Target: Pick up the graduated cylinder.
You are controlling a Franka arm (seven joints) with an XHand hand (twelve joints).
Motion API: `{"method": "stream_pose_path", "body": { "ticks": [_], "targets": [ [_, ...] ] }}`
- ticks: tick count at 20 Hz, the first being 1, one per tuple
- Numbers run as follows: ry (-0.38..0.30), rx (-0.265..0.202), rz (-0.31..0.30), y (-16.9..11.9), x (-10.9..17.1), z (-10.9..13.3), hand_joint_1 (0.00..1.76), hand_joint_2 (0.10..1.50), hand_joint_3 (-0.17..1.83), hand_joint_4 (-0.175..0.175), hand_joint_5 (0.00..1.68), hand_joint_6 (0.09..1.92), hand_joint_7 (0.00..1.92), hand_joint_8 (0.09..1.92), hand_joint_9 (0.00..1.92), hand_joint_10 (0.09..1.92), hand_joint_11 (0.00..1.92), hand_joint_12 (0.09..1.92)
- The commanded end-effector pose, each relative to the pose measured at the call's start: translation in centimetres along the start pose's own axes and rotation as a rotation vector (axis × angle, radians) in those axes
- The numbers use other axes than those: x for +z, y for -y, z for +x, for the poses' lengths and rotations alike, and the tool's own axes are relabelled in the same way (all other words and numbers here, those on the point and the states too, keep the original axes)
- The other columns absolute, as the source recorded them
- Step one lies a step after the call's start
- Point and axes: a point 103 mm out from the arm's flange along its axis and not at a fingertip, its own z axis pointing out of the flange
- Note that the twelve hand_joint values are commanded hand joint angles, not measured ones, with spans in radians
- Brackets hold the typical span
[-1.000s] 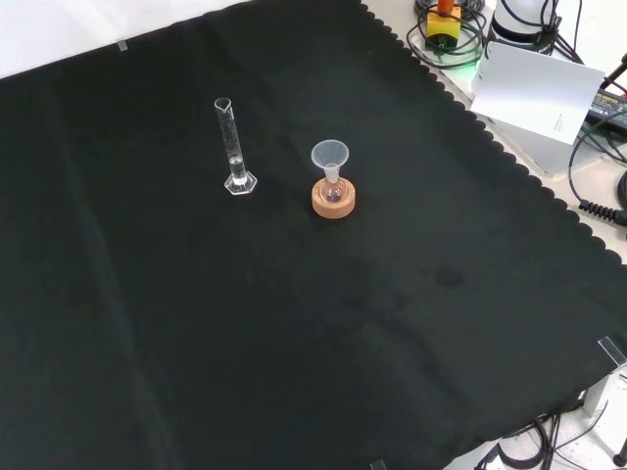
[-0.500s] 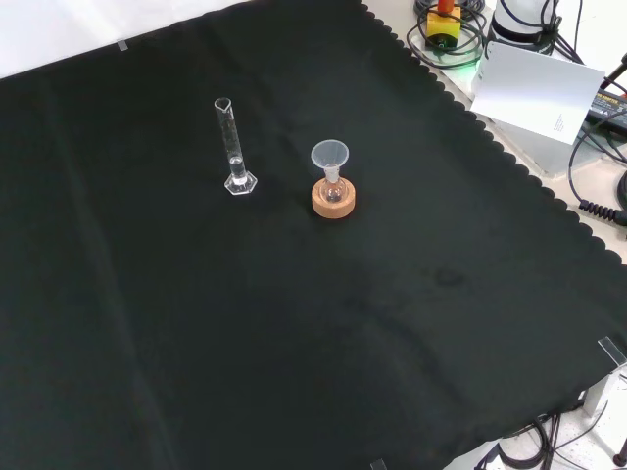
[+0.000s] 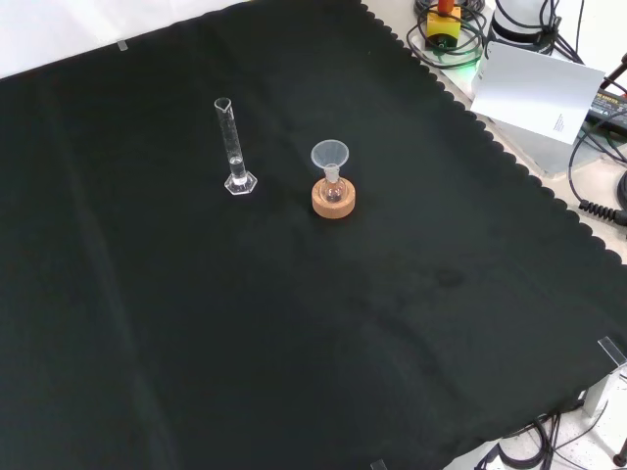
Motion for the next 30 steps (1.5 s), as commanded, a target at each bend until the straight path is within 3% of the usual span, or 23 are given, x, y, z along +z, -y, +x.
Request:
{"method": "stream_pose_path", "body": {
  "ticks": [1, 7, 14, 18, 21, 24, 30],
  "targets": [
    [-0.035, -0.031, -0.013, -5.6, 3.7, -4.1, 0.08, 1.22, 0.30, -0.005, 0.31, 0.09, 0.07, 0.54, 0.27, 0.64, 0.12, 1.37],
    [-0.071, -0.101, -0.024, -12.0, 7.8, -7.4, 0.14, 1.20, 0.28, -0.008, 0.32, 0.09, 0.09, 0.54, 0.28, 0.64, 0.13, 1.37],
    [-0.201, -0.161, -0.022, -17.4, 12.8, -9.4, 0.25, 1.14, 0.26, -0.009, 0.32, 0.09, 0.10, 0.55, 0.30, 0.64, 0.13, 1.37],
    [-0.248, -0.176, -0.027, -18.7, 15.1, -9.6, 0.29, 1.11, 0.25, -0.010, 0.32, 0.09, 0.12, 0.55, 0.32, 0.64, 0.14, 1.37],
    [-0.242, -0.191, -0.029, -19.3, 16.6, -9.9, 0.31, 1.10, 0.25, -0.011, 0.32, 0.09, 0.13, 0.56, 0.33, 0.64, 0.15, 1.37],
    [-0.315, -0.213, -0.053, -19.5, 17.8, -10.1, 0.34, 1.07, 0.24, -0.011, 0.32, 0.09, 0.15, 0.57, 0.35, 0.64, 0.15, 1.37],
    [-0.356, -0.261, -0.052, -19.6, 20.1, -10.1, 0.47, 0.97, 0.21, -0.016, 0.34, 0.09, 0.22, 0.60, 0.43, 0.65, 0.19, 1.37]
  ]
}}
